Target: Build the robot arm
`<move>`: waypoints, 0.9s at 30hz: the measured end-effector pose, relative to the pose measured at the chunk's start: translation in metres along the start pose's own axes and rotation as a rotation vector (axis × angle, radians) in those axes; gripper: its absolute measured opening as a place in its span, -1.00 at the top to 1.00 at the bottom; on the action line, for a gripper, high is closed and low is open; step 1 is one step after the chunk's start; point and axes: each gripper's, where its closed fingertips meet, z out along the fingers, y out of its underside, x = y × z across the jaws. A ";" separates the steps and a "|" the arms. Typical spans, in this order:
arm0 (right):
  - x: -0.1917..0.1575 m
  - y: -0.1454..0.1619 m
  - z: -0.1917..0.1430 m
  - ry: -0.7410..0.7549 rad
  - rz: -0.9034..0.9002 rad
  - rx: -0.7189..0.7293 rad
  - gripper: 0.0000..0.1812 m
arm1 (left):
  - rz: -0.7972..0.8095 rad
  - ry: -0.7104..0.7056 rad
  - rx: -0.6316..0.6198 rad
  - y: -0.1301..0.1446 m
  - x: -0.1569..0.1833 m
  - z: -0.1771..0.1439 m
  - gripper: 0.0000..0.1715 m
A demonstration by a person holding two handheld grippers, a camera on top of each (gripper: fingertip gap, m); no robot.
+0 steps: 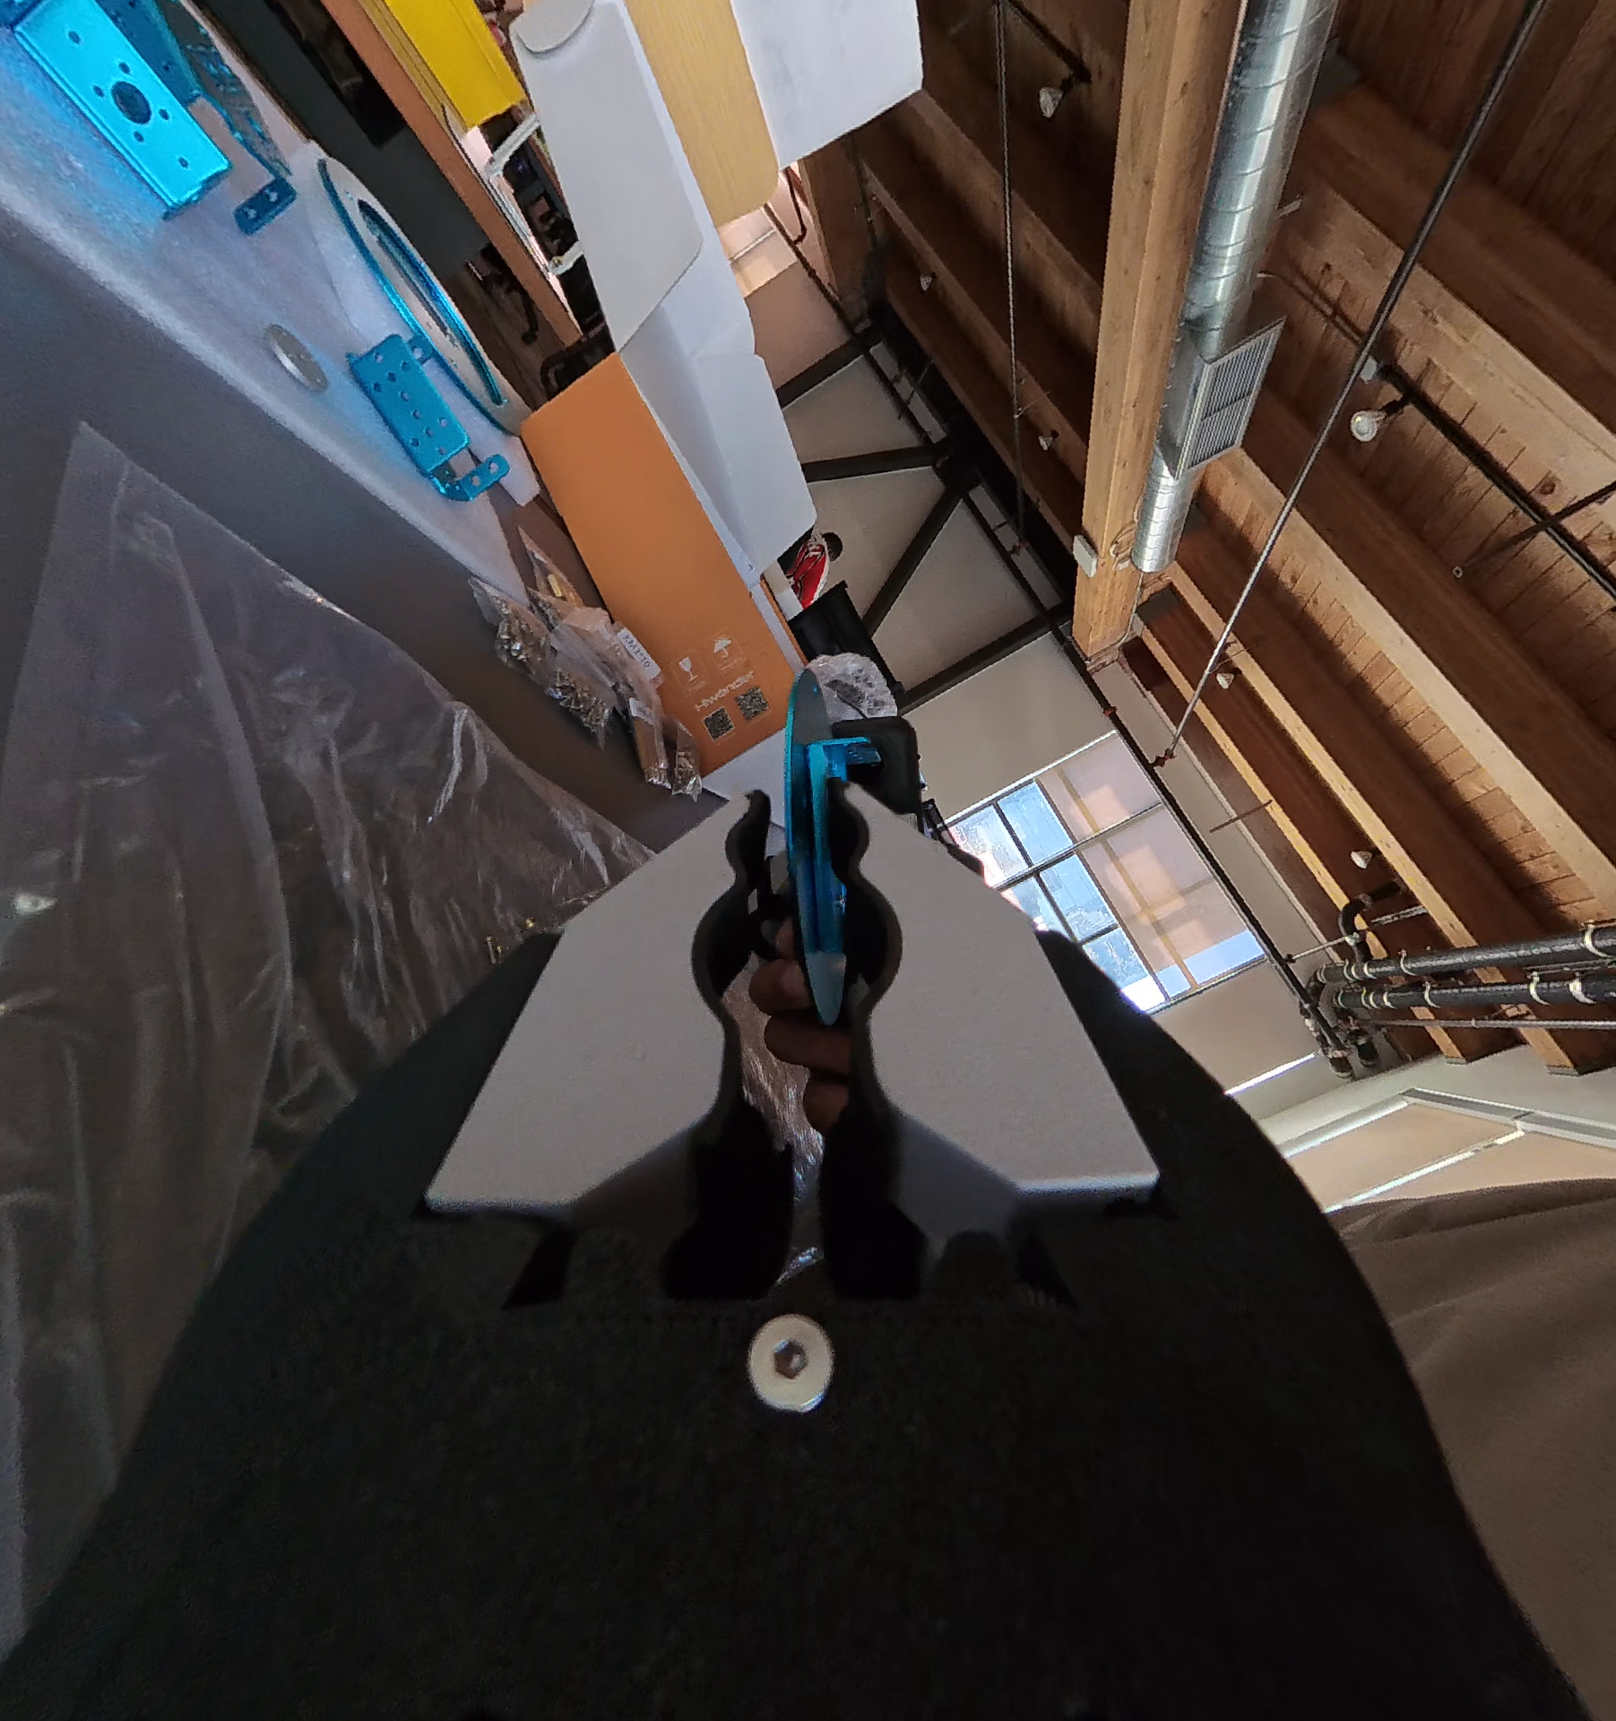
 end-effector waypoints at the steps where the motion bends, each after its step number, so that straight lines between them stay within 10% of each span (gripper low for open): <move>1: 0.001 0.001 0.000 0.006 -0.002 -0.002 1.00 | -0.008 -0.003 0.003 0.000 -0.001 -0.001 0.90; 27: -0.010 0.005 0.008 -0.009 -0.090 -0.023 0.98 | 0.230 0.088 -0.106 -0.005 0.022 -0.002 0.97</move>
